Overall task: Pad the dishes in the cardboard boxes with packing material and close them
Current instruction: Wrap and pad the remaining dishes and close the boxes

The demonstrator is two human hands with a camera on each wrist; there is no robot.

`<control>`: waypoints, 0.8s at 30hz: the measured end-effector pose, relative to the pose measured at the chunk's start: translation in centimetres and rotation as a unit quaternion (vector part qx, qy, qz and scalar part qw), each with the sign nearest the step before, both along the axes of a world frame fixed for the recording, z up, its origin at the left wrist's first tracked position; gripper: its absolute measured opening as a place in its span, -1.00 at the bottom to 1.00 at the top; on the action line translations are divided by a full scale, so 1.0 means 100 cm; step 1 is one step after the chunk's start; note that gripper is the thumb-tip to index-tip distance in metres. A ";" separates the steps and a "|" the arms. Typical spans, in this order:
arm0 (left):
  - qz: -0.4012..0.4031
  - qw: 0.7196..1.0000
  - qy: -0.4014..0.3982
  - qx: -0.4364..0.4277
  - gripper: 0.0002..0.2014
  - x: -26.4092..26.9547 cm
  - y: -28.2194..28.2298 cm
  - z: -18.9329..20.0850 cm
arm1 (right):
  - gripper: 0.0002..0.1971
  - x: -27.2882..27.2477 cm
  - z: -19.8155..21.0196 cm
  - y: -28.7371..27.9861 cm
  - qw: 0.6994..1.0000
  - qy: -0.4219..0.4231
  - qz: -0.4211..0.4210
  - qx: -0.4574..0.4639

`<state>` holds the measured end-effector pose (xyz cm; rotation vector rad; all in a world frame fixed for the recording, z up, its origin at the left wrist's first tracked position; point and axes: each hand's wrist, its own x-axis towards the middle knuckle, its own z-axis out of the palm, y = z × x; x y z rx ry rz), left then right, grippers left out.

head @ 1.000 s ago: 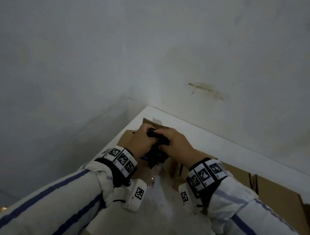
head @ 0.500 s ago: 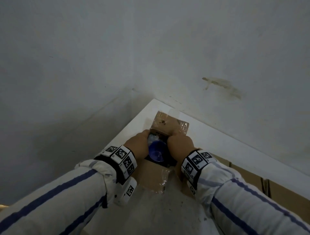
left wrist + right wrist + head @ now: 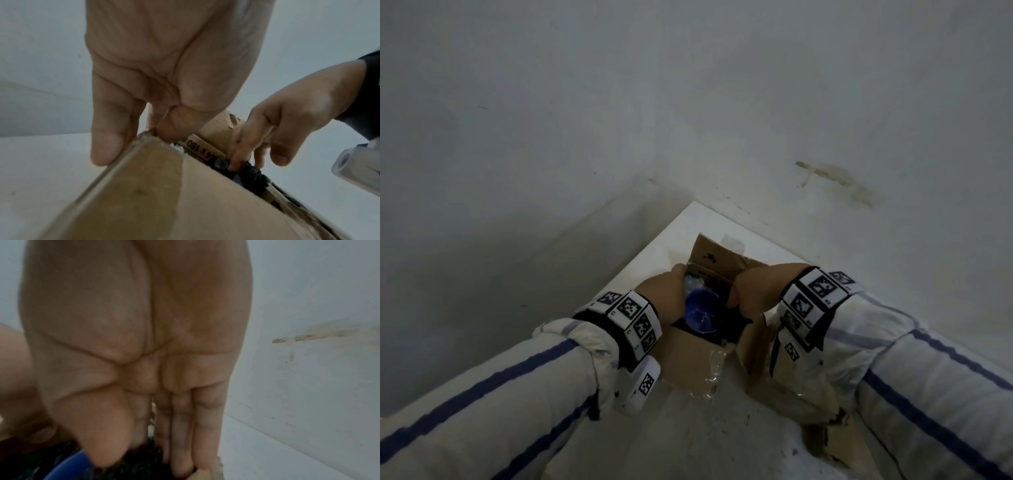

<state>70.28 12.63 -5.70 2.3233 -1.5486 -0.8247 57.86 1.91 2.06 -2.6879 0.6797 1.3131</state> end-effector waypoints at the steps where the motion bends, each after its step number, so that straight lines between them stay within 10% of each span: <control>1: 0.001 1.000 0.003 -0.001 -0.38 0.000 0.000 0.000 | -0.68 0.000 -0.004 0.001 1.000 0.022 0.007 0.000; 8: 0.005 1.000 0.020 -0.003 -0.33 0.000 0.002 -0.002 | -0.65 -0.003 -0.026 -0.001 0.986 0.123 0.115 -0.019; 14: 0.003 1.000 0.022 0.002 -0.36 0.003 0.002 0.000 | -0.61 0.009 -0.005 0.001 0.997 0.016 0.071 0.022; 24: -0.007 0.999 0.031 0.011 -0.36 0.002 0.001 0.005 | -0.85 -0.004 -0.030 -0.001 0.997 0.075 0.006 -0.003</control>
